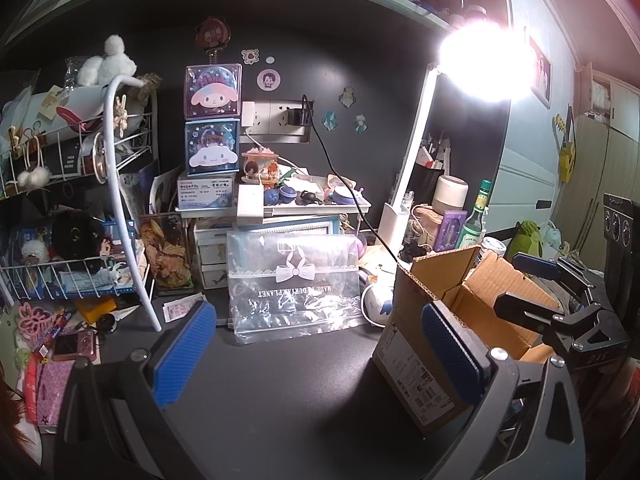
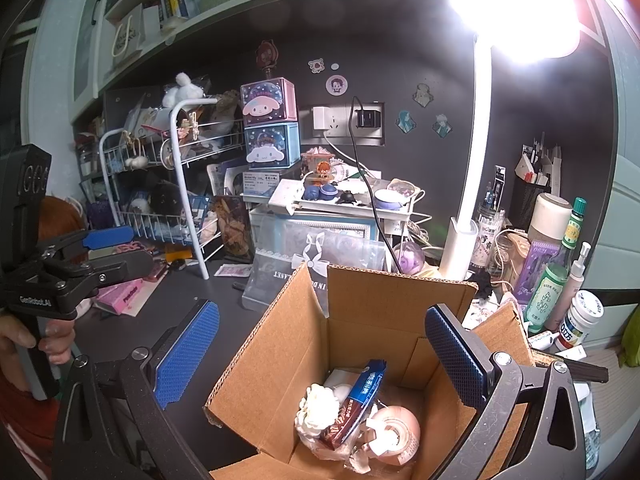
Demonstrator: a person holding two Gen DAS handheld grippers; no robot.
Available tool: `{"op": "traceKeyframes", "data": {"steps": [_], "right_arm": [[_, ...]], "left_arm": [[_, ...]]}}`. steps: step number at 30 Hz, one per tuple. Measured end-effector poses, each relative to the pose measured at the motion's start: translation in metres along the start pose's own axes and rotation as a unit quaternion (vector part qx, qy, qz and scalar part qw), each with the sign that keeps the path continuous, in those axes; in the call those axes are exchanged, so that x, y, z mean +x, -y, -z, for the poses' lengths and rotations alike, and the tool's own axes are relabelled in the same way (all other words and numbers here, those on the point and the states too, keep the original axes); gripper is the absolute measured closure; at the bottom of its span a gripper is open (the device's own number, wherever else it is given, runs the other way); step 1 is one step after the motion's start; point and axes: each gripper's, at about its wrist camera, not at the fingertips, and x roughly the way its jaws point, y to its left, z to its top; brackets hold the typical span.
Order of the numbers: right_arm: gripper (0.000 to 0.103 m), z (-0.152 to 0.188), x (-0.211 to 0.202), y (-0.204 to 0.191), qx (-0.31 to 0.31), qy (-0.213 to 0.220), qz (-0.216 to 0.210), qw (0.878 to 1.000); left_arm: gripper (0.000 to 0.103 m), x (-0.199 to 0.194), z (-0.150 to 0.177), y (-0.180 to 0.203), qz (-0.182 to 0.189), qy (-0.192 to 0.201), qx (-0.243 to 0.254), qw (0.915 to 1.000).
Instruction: Organize objects
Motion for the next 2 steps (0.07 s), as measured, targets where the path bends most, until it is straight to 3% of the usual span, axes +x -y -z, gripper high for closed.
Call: {"op": "traceKeyframes", "data": {"steps": [2], "right_arm": [[0.000, 0.0000, -0.0001, -0.0002, 0.000, 0.000, 0.001, 1.000]], "left_arm": [[0.001, 0.0002, -0.0002, 0.0001, -0.001, -0.001, 0.001, 1.0000]]}}
